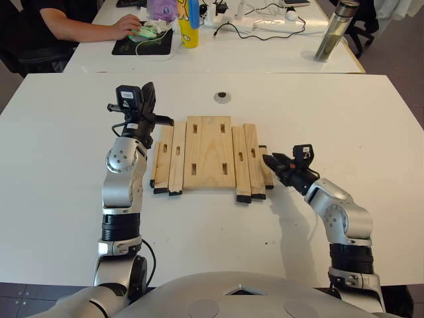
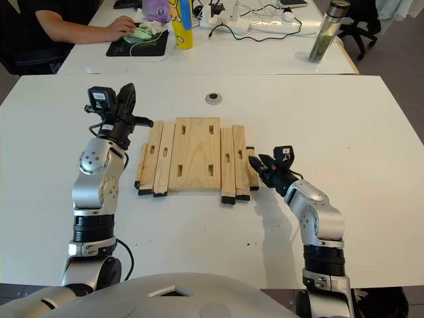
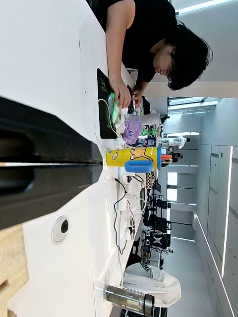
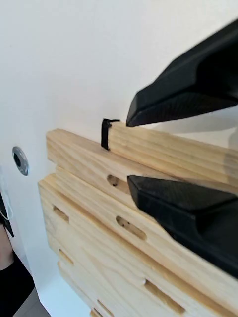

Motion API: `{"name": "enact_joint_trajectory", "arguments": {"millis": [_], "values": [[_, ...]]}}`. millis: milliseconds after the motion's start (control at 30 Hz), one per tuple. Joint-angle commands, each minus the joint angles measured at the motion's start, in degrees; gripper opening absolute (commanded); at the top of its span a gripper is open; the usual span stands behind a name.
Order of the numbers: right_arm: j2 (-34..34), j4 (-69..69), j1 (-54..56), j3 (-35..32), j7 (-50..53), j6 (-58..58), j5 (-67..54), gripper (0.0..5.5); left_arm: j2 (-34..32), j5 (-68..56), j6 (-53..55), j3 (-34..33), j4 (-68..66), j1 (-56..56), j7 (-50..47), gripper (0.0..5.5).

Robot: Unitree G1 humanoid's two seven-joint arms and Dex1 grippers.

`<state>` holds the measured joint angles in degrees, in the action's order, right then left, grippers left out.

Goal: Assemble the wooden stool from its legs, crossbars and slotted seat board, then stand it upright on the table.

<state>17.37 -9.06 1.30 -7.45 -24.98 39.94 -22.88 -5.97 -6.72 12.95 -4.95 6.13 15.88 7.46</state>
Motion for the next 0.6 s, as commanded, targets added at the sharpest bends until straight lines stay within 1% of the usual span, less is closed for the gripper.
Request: {"name": "enact_joint_trajectory", "arguments": {"millis": [33,167,333,467,600], "values": [[1.95,-1.56,-0.16,1.86,-0.55,1.77,0.57,2.47,0.10,-0.31,0.89,0.33,0.40,-0.63,-0.11,0.00],[2.79,-0.72,0.16,1.82,0.28,1.73,0.98,2.47,0.18,-0.35,1.10,0.52,0.36,-0.98,-0.10,0.00],[0.79,1.45,1.57,-3.77,1.96,3.56,-3.12,2.47,0.41,-0.38,1.30,0.80,0.61,-1.78,-0.16,0.00],[3.01,1.47,1.00,-1.06,0.47,3.58,-1.31,2.47,0.53,-0.34,1.39,0.94,0.67,-1.83,-0.26,0.00],[3.80,0.92,0.40,1.45,-0.66,4.23,-1.03,2.47,0.44,-0.31,1.32,0.94,0.47,-1.63,-0.14,0.00]]}}
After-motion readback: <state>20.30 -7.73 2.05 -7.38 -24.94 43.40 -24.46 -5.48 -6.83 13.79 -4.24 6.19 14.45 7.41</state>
